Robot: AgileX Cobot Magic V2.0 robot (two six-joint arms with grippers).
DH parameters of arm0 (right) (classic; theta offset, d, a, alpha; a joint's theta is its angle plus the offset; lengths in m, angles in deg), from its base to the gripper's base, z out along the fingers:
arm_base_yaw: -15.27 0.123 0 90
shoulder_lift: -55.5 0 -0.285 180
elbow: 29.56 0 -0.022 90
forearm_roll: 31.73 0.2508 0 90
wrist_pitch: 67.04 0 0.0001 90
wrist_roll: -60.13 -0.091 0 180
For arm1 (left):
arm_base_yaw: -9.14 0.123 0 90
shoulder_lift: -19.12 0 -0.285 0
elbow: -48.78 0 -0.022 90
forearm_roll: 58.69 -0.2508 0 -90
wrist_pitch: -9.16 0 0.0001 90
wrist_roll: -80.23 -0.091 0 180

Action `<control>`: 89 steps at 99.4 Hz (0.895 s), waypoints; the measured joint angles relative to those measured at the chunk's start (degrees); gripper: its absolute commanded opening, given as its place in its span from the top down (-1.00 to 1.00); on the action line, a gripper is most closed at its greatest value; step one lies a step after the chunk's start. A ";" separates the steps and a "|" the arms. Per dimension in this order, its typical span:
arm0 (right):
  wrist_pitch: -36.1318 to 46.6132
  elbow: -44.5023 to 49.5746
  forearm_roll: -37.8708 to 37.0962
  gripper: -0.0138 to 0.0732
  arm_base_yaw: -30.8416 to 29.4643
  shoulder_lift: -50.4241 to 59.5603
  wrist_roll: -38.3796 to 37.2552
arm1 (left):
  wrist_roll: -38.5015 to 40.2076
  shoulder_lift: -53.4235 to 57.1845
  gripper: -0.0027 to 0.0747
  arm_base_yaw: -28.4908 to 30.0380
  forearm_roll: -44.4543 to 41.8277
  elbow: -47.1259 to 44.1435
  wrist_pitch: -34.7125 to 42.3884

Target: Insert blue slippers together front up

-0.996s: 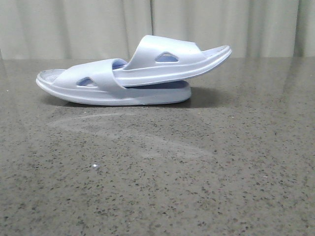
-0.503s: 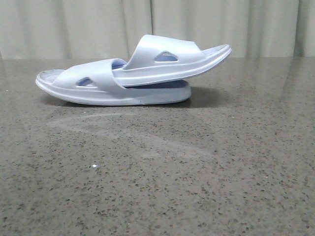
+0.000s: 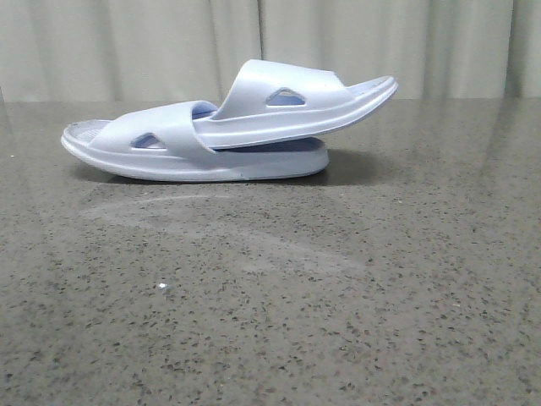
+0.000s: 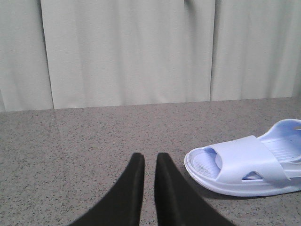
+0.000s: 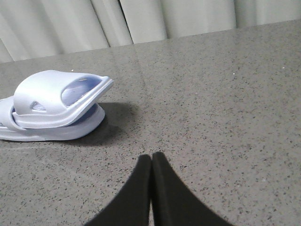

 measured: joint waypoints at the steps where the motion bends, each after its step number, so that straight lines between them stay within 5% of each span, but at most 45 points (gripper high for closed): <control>1: 0.00 0.00 0.00 0.86 0.00 0.00 0.00 | 0.00 0.00 0.89 0.00 0.00 0.00 0.00; 43: 0.00 0.00 0.00 0.86 0.00 0.00 0.00 | 0.85 0.00 0.89 0.00 -1.46 -1.05 1.17; 72: 0.00 0.00 0.00 0.86 0.00 0.00 0.00 | 35.79 6.53 0.89 0.00 -35.77 -10.00 9.22; 89: 0.00 0.00 0.00 0.86 0.00 0.00 0.00 | 42.45 11.75 0.89 0.00 -44.61 -15.85 10.31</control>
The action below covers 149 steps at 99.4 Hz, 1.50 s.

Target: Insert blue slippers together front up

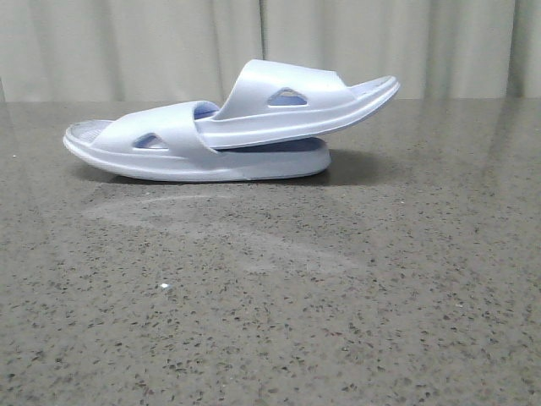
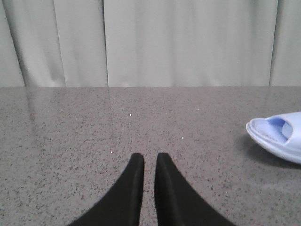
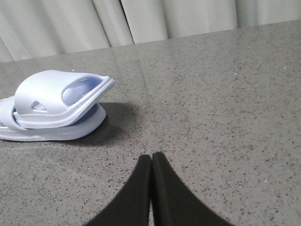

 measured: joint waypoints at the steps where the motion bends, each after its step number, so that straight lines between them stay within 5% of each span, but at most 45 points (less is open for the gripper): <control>1: 0.00 0.00 0.00 0.86 0.00 0.00 0.00 | 0.15 0.16 0.89 0.00 -0.28 -0.19 0.00; 149: 0.00 0.00 0.00 0.86 0.00 0.00 0.00 | 1.19 4.60 0.89 0.00 -3.08 -4.17 -1.32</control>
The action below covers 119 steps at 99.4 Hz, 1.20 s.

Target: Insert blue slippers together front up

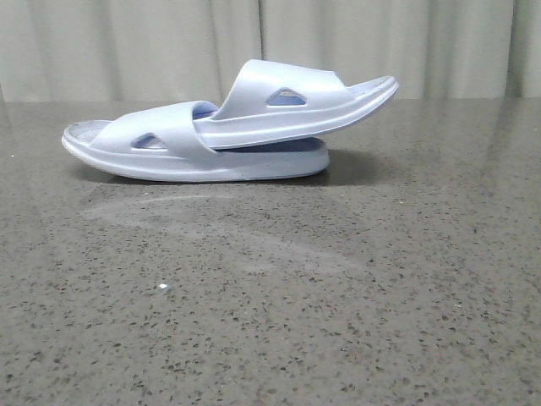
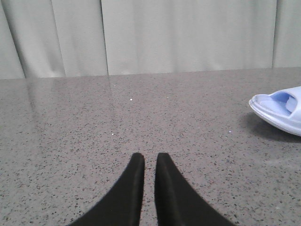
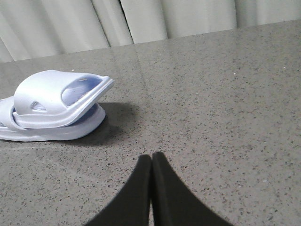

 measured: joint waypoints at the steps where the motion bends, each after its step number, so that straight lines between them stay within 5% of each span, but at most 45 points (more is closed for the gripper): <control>1: 0.00 0.00 0.00 0.86 0.00 0.00 0.00 | 0.00 0.00 0.89 0.00 0.00 0.00 0.00; 119: 2.04 0.00 0.00 0.86 0.00 0.00 0.00 | 0.00 0.00 0.89 0.00 0.00 0.00 0.00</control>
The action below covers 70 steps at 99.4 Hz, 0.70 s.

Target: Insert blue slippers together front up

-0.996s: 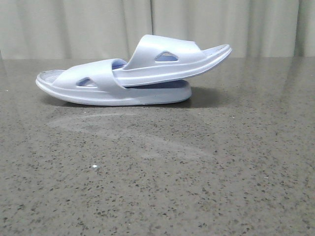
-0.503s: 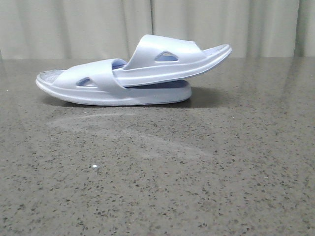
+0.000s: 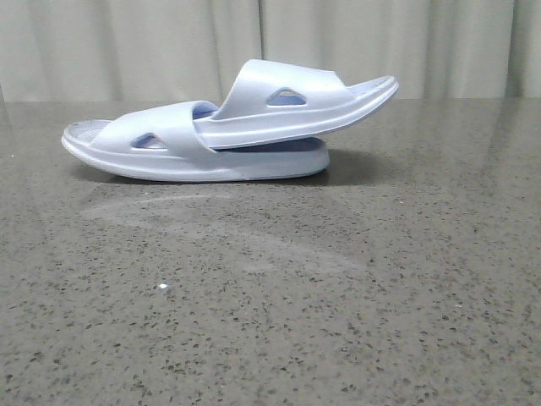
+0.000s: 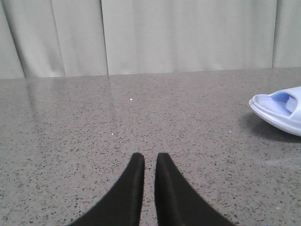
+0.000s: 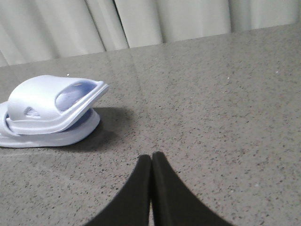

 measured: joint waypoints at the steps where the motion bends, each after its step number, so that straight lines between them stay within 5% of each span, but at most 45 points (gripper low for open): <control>1: 0.22 0.00 0.00 0.86 0.00 0.00 0.00 | 0.00 0.00 0.89 0.00 0.00 0.00 0.00; 13: 1.98 0.00 -4.73 0.86 0.00 0.00 -3.49 | 0.00 0.00 0.89 0.00 0.00 0.00 0.00; 33: 3.22 0.00 -36.93 0.86 0.00 0.10 -34.32 | 0.00 0.00 0.89 0.00 0.00 0.00 0.00; 44: 4.04 0.31 -50.15 0.86 0.00 0.94 -42.97 | 0.00 0.00 0.89 0.00 0.00 0.00 0.00; 70: 7.20 6.79 -60.27 0.86 0.00 8.00 -50.48 | 0.00 0.00 0.89 0.00 0.00 0.00 0.00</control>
